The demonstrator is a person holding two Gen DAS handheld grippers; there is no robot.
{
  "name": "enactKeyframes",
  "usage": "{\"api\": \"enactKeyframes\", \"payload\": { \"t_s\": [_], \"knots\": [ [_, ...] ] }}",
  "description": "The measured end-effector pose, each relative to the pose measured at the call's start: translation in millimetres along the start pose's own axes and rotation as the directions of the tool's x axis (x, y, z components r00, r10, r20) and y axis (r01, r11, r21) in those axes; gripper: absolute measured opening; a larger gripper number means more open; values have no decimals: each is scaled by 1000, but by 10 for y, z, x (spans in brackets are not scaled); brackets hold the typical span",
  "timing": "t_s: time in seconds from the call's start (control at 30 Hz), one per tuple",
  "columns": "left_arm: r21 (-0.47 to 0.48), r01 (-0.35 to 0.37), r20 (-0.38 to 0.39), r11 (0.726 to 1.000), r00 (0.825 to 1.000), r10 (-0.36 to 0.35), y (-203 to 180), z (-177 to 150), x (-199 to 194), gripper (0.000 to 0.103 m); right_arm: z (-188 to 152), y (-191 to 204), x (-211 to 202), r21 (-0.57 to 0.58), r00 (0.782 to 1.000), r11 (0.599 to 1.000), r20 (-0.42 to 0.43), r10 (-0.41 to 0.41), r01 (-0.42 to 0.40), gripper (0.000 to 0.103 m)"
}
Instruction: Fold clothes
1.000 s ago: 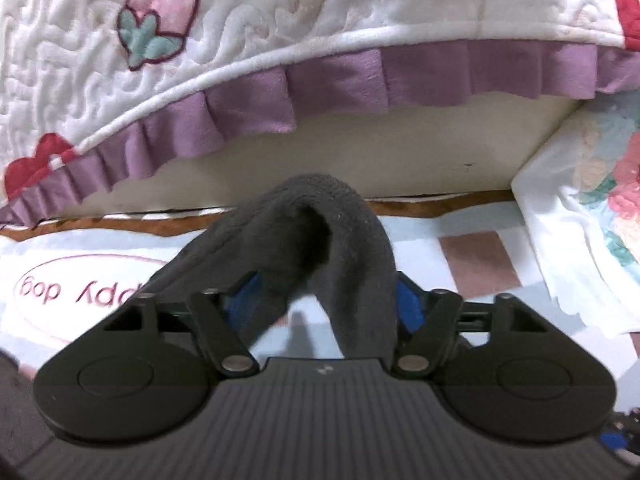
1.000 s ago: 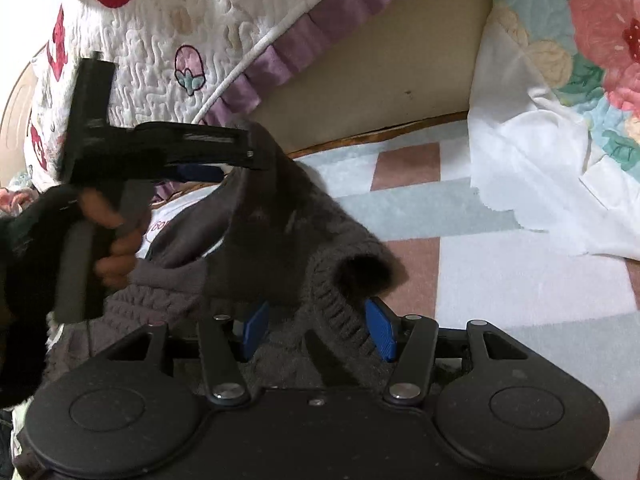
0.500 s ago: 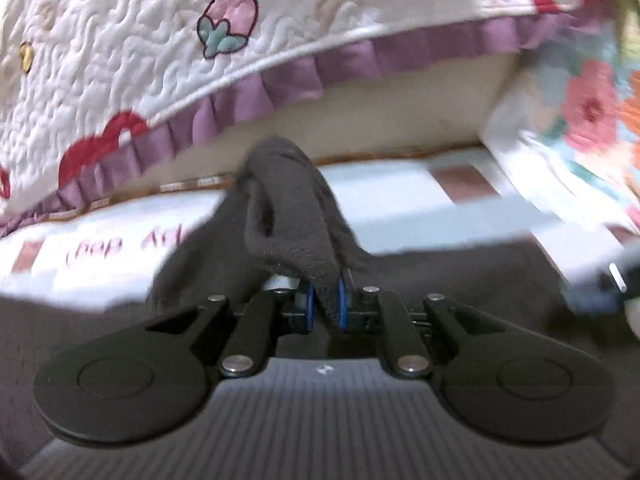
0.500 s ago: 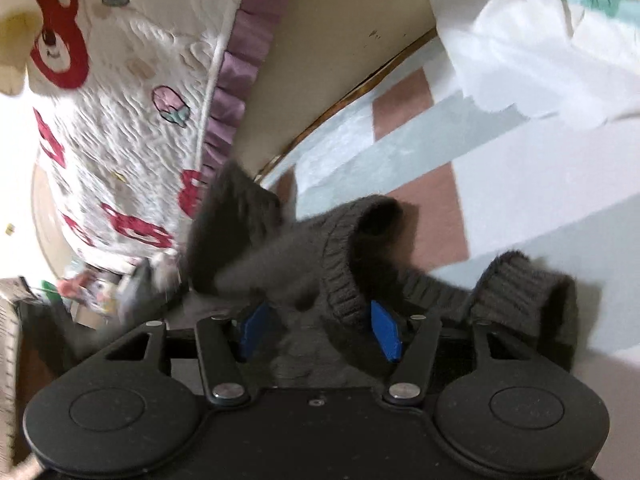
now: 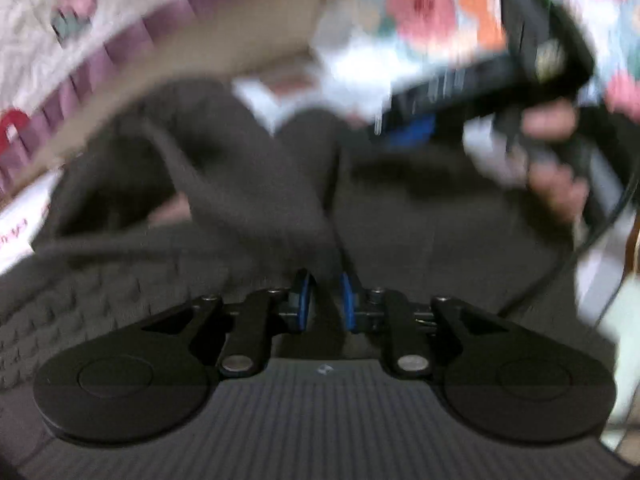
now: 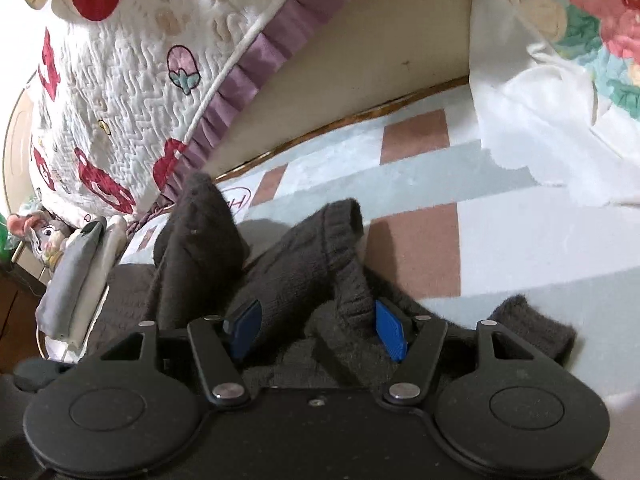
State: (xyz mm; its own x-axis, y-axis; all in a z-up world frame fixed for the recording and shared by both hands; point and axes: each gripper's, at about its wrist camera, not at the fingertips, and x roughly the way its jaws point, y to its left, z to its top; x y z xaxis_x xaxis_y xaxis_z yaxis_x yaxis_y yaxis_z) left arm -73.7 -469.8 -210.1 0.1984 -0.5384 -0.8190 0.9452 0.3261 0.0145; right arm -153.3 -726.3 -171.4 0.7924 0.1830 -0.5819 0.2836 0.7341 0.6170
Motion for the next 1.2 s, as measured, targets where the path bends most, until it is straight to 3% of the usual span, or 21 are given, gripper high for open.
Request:
{"api": "enactKeyframes", "payload": {
  "t_s": [0.1,0.17,0.3,0.37,0.43,0.47,0.7,0.8,0.9,0.93,0.97,1.03,1.13,1.2],
  "knots": [
    [-21,58,-5,998,998,-58,117,-23,-134,29,-4,21,14,-37,1000,999,1,-29,29,67],
    [-47,34,42,998,999,-32,277,33,-286,47,-8,15,20,-42,1000,999,1,-31,31,67],
    [-107,-43,144,993,988,58,629,172,-594,49,-5,-1,27,-39,1000,999,0,-28,28,67],
    [-114,-174,169,978,967,192,840,279,-642,53,-1,-5,25,-36,1000,999,0,-26,26,67],
    [-92,-316,181,944,927,328,1039,363,-603,61,2,-3,24,-31,1000,999,1,-25,25,67],
    [-91,-341,164,936,922,352,1140,402,-529,62,2,-1,23,-29,1000,999,1,-24,24,68],
    [-125,-332,-49,935,943,328,1848,665,218,62,-2,-2,26,-21,1000,1000,-3,-15,15,68],
    [-170,-288,-149,943,953,264,1973,780,466,62,-14,5,36,-26,1000,1000,-15,-3,3,68],
    [-139,-291,-156,947,951,269,1935,888,523,62,-52,43,71,-41,1000,999,-25,3,-4,68],
    [-115,-292,-155,949,949,273,1917,922,537,57,-56,65,79,-56,1000,998,-24,-3,2,68],
    [-84,-293,-153,952,948,278,1897,953,551,35,-59,84,86,-69,1000,998,-23,-8,7,68],
    [-25,-313,-156,949,939,306,1849,1020,564,16,-58,90,99,-82,1000,997,-15,-14,12,68],
    [48,-407,-181,912,895,408,1765,1146,513,15,-53,74,105,-76,1000,997,-6,-12,11,68],
    [77,-483,-176,872,854,489,1765,1264,381,2,-53,74,100,-75,1000,997,-14,-11,10,68]
  ]
}}
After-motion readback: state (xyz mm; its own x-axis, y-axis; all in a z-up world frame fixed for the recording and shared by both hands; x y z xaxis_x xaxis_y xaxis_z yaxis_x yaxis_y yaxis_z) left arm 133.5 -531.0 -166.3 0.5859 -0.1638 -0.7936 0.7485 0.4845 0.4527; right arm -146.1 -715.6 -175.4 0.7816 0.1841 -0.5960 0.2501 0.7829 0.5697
